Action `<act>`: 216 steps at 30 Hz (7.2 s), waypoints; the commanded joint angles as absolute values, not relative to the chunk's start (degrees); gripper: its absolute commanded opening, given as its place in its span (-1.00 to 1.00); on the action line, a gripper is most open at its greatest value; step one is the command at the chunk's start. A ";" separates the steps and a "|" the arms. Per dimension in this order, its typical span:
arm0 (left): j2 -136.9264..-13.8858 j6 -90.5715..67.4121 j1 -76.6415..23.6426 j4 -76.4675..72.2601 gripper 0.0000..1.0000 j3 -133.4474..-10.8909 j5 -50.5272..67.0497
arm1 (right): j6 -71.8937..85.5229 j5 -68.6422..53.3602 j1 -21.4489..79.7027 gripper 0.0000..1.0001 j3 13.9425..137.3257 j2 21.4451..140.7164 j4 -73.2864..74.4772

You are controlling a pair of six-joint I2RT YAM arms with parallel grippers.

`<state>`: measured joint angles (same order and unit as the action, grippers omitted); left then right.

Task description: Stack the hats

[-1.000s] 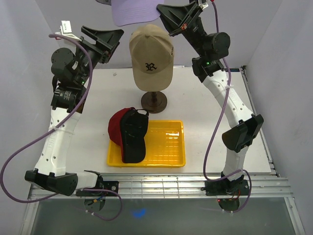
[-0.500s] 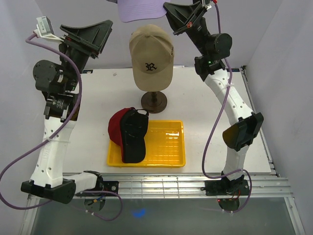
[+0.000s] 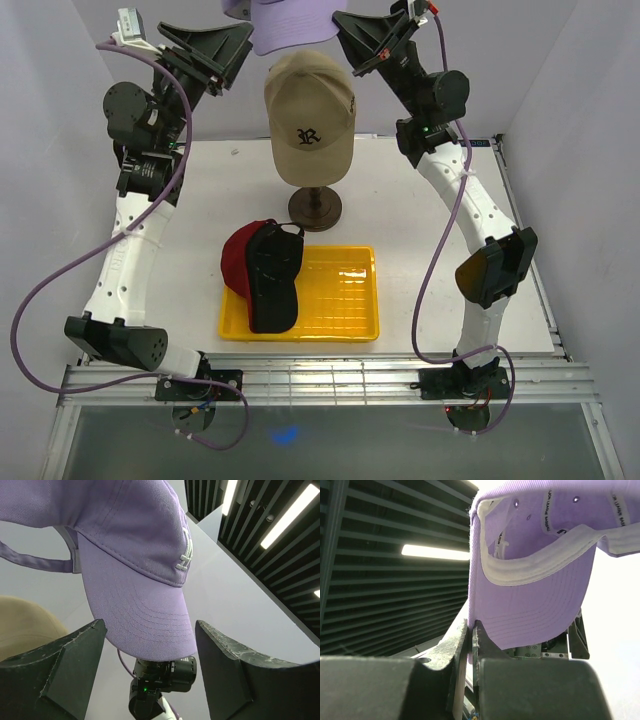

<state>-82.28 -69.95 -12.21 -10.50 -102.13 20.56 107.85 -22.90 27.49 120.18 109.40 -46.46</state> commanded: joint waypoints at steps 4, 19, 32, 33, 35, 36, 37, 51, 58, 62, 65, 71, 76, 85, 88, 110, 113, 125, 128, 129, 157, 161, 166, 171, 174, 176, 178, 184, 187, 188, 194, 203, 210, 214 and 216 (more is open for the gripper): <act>-80.95 -70.84 -11.60 -10.20 0.65 -104.68 22.94 | 110.13 -22.15 27.69 -0.84 120.50 107.14 -52.65; -81.74 -70.75 -11.43 -8.62 0.64 -104.15 24.26 | 110.39 -22.59 27.69 -0.84 120.85 107.40 -52.73; -81.12 -70.22 -11.07 -8.00 0.64 -102.22 25.05 | 110.21 -23.29 27.42 -0.84 119.36 106.08 -53.17; -81.12 -70.31 -11.07 -8.00 0.64 -102.13 25.05 | 110.21 -23.29 27.42 -0.84 119.36 106.08 -53.17; -81.21 -70.49 -11.16 -8.44 0.64 -101.95 25.05 | 110.21 -23.29 27.42 -0.84 119.71 106.17 -53.09; -81.21 -70.49 -11.16 -8.44 0.64 -101.95 25.05 | 110.21 -23.47 27.33 -0.84 119.79 106.26 -53.00; -81.30 -70.58 -11.08 -8.70 0.64 -101.95 24.96 | 110.39 -23.55 27.33 -0.85 119.88 106.26 -53.09; -81.74 -70.66 -11.16 -8.70 0.64 -101.08 25.66 | 110.65 -23.73 26.98 -0.84 119.27 105.73 -53.35; -82.09 -70.49 -11.07 -8.61 0.64 -101.25 26.02 | 110.74 -23.91 26.63 -0.84 119.88 105.73 -52.91; -82.09 -70.66 -11.07 -8.79 0.64 -100.29 26.28 | 110.83 -23.99 26.37 -0.84 120.32 105.82 -52.82; -81.91 -70.66 -11.07 -8.96 0.64 -100.11 26.19 | 110.74 -24.17 26.28 -0.84 120.67 105.91 -52.73; -81.74 -71.19 -11.07 -9.66 0.64 -99.67 25.49 | 110.83 -24.87 26.19 -0.85 121.11 106.44 -52.73; -82.88 -73.20 -11.16 -11.86 0.64 -101.07 25.75 | 110.57 -25.57 26.19 -0.84 118.48 105.21 -53.52; -85.16 -77.25 -11.07 -15.82 0.61 -102.22 26.63 | 110.74 -26.36 26.19 -0.85 116.54 105.64 -54.93; -86.22 -78.66 -11.16 -16.87 0.56 -102.48 26.89 | 110.74 -26.63 26.19 -0.84 115.67 105.38 -55.19; -97.37 -86.22 -11.16 -8.81 -1.00 -116.78 29.97 | 104.77 -28.39 21.97 -0.84 102.84 99.85 -54.40; -100.36 -86.31 -11.08 -1.86 -1.00 -122.33 30.76 | 103.72 -29.44 21.97 -0.84 101.95 99.23 -53.27; -106.87 -94.92 -10.72 4.14 -1.00 -127.79 33.22 | 100.90 -30.59 21.80 -0.85 108.54 101.95 -44.65; -107.75 -94.75 -10.29 6.58 -1.00 -129.11 33.92 | 100.72 -31.11 21.97 -0.84 110.65 102.92 -43.42; -107.67 -94.66 -10.28 6.85 -1.00 -128.94 34.01 | 100.29 -31.20 21.89 -0.85 110.48 102.57 -42.90; -98.35 -91.76 -8.79 -1.23 -1.00 -109.07 45.53 | 85.61 -35.51 20.83 -0.85 98.88 92.55 -36.56; -96.34 -91.06 -8.35 -1.49 -1.00 -106.01 45.97 | 85.25 -36.03 20.83 -0.84 97.30 91.59 -36.65; -93.78 -91.23 -7.56 -3.51 -1.00 -101.17 46.32 | 85.17 -37.00 20.83 -0.84 95.36 91.06 -37.79; -92.37 -90.79 -6.77 -4.39 -1.00 -98.53 47.11 | 83.85 -37.53 20.83 -0.85 93.61 90.26 -37.44; -91.67 -90.44 -6.59 -4.66 -1.00 -97.48 47.63 | 83.76 -37.79 20.83 -0.84 92.73 89.91 -37.53; -91.14 -89.83 -6.50 -4.66 -1.00 -96.77 47.64 | 83.67 -38.05 20.74 -0.84 92.37 90.00 -37.44; -90.53 -89.47 -6.50 -4.75 -1.00 -95.55 47.81 | 83.58 -38.32 20.74 -0.84 91.94 90.00 -37.35; -89.74 -89.74 -6.24 -6.59 -1.00 -92.55 48.16 | 83.76 -38.50 20.22 -0.85 89.56 89.74 -37.62; -90.17 -90.17 -6.15 -7.55 -1.00 -92.72 48.51 | 84.20 -39.20 20.13 -0.84 90.26 90.44 -37.71; -90.26 -90.18 -6.24 -7.56 -1.00 -93.25 48.78 | 84.11 -39.29 20.13 -0.84 90.87 90.53 -37.44; -90.26 -89.38 -6.24 -8.52 -1.00 -92.47 50.27 | 83.85 -39.64 19.78 -0.84 90.36 90.35 -36.21; -91.75 -88.07 -6.24 -11.95 -1.00 -93.15 54.40 | 86.13 -39.64 18.98 -0.85 87.71 90.96 -38.68; -97.54 -90.69 -6.24 -12.92 -1.00 -103.43 54.84 | 86.31 -40.34 18.63 -0.84 103.42 97.46 -32.70; -101.16 -92.54 -6.24 -13.45 -1.00 -109.06 54.93 | 87.71 -40.52 18.54 -0.84 111.78 102.90 -30.50; -102.04 -92.90 -6.24 -13.53 -1.00 -111.34 55.11 | 87.89 -40.60 18.54 -0.84 114.86 103.97 -29.89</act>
